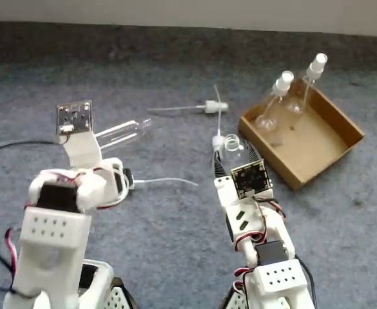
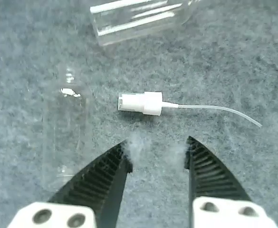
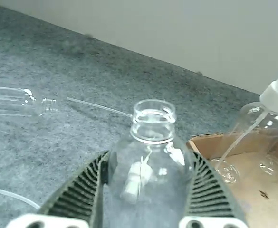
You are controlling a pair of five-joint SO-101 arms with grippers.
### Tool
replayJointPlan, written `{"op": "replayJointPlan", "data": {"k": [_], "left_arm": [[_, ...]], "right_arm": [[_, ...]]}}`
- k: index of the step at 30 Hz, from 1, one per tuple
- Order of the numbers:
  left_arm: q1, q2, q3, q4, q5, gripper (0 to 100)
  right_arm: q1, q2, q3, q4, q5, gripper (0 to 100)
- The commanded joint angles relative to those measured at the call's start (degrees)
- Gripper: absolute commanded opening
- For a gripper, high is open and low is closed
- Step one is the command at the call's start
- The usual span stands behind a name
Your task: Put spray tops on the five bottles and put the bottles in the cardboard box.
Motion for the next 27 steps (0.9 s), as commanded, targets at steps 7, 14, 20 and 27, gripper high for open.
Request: {"op": "replayJointPlan", "data": {"k": [7, 14, 20, 27], "left_arm": [[1.36, 22.55, -9.63, -0.18, 20.04, 15], [1.36, 35.03, -14.81, -0.18, 26.81, 15], [1.1, 45.76, -21.23, -0.18, 29.36, 15], [0.92, 56.92, -27.38, -0.18, 31.47, 15]], "right_arm": [[0.57, -1.1, 4.88, -1.63, -0.35, 10.5], [0.57, -1.1, 4.88, -1.63, -0.26, 10.5], [0.57, -1.1, 4.88, -1.63, -0.26, 10.5], [0.57, -1.1, 4.88, -1.63, -0.26, 10.5]]}}
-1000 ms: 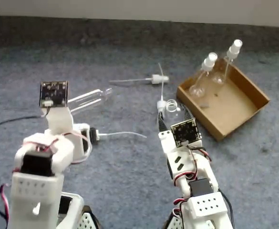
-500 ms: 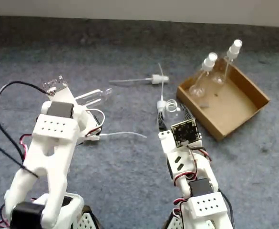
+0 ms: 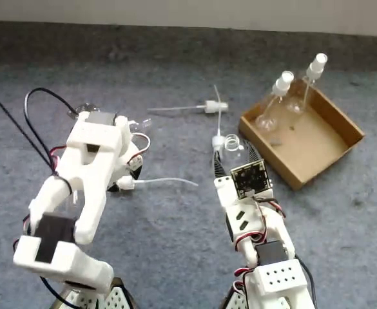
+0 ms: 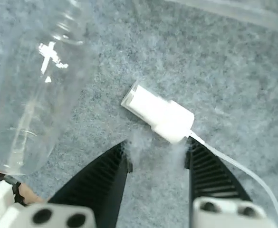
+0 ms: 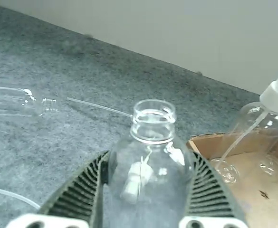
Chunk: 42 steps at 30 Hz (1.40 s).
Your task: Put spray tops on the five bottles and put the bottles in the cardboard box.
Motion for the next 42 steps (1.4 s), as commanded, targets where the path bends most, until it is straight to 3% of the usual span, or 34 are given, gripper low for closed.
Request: {"op": "replayJointPlan", "data": {"k": [1, 21, 26, 34, 42], "left_arm": [[0.48, 4.97, -5.85, 0.0, 3.34, 15], [0.48, 15.25, -12.35, 0.44, 3.78, 14], [0.48, 15.52, -12.35, 0.26, 3.52, 0], [1.36, 15.16, -12.88, 0.44, 2.64, 3], [8.04, 15.34, -22.99, 10.37, -23.03, 3]], "right_arm": [[0.57, -1.1, 4.88, -1.63, -0.26, 10.5], [0.57, -1.1, 4.88, -1.63, -0.26, 10.5], [0.57, -1.1, 4.88, -1.63, -0.26, 10.5], [0.57, -1.1, 4.88, -1.63, -0.26, 10.5], [0.57, -1.1, 4.88, -1.63, -0.26, 10.5]]}}
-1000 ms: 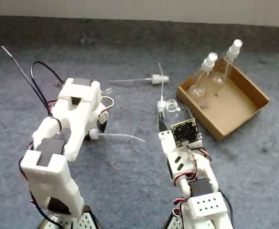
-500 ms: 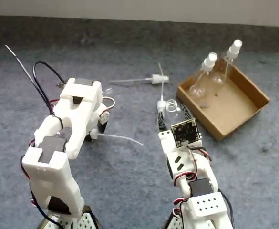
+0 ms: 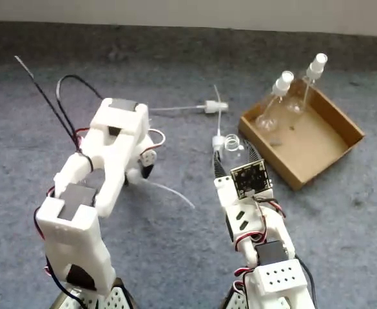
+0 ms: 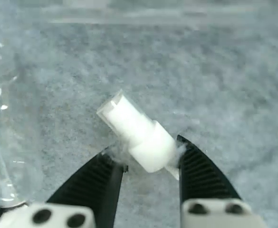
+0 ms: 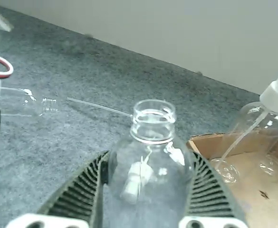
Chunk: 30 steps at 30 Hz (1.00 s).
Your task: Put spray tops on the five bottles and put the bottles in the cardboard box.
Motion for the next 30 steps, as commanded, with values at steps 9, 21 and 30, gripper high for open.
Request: {"op": "replayJointPlan", "data": {"k": [9, 21, 30], "left_arm": [[4.09, -0.22, -9.36, 7.3, -38.07, 3], [2.77, -0.13, -7.08, 7.12, -45.1, 14], [2.77, -0.75, -5.49, 6.68, -44.66, 22]], "right_arm": [[0.57, -1.1, 4.88, -1.63, -0.26, 10.5], [0.57, -1.1, 4.97, -1.63, -0.26, 10.5], [0.57, -1.1, 4.97, -1.63, -0.26, 10.5]]}}
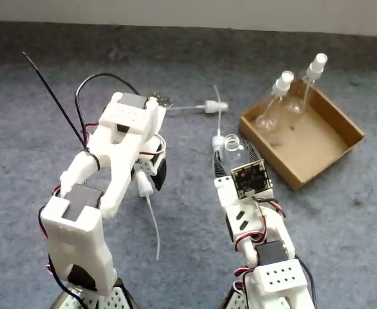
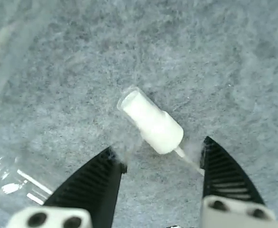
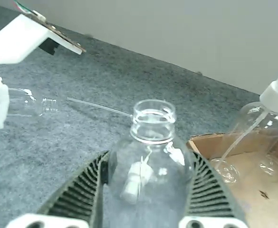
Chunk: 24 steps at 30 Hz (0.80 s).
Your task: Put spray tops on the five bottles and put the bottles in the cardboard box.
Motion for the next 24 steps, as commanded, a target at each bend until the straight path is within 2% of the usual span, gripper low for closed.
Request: {"op": "replayJointPlan", "data": {"k": [1, 4, 9, 16, 24], "left_arm": [[-0.4, -1.01, -0.57, 0.09, -0.26, 21], [-0.48, -0.75, -0.48, 0.09, 0.7, 18], [-0.48, -0.48, 0.13, 0.44, 14.07, 20], [-0.04, -0.48, 0.22, 0.62, 26.37, 21], [0.13, -0.48, 5.93, -1.32, 28.57, 21]], "right_arm": [[0.57, -1.1, 4.97, -1.63, -0.26, 10.5], [0.57, -1.1, 4.97, -1.63, -0.26, 10.5], [0.57, -1.1, 4.97, -1.63, -0.26, 10.5], [0.57, -1.1, 5.05, -1.63, -0.26, 10.5], [0.57, -1.1, 5.05, -1.63, -0.26, 10.5]]}}
